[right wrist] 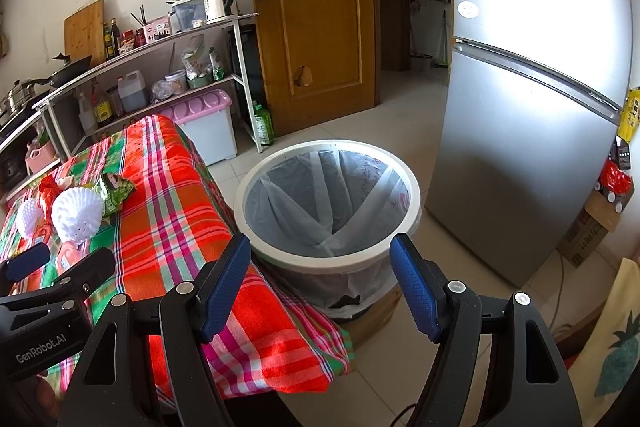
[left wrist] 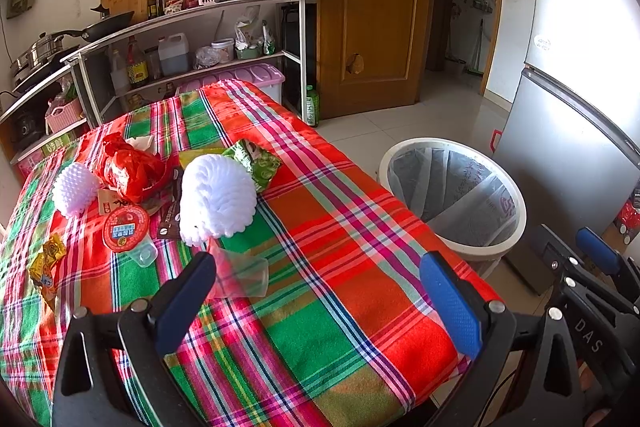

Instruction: Collect trash

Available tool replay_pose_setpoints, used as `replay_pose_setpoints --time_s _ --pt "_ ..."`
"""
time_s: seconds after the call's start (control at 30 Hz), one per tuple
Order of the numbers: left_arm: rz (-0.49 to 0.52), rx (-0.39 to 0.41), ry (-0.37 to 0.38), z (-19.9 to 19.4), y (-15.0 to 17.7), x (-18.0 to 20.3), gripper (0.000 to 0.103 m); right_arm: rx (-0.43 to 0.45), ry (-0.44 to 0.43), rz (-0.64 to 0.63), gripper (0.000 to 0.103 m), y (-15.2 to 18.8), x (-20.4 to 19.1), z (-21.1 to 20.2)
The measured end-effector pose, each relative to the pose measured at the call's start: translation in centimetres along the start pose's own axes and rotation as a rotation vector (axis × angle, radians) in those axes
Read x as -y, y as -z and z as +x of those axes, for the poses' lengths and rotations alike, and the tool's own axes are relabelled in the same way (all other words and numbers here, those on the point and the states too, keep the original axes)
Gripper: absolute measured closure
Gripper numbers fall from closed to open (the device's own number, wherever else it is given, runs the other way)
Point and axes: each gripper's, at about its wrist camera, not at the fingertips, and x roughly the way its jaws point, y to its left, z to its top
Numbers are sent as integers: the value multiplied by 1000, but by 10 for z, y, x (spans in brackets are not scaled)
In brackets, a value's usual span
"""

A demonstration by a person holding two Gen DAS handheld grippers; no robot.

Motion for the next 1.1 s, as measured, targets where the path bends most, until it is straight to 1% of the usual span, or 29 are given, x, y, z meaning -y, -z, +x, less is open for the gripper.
replay_pose_setpoints --time_s 1.1 --pt "-2 3 -1 -4 0 0 0 -2 6 -8 31 -1 -1 0"
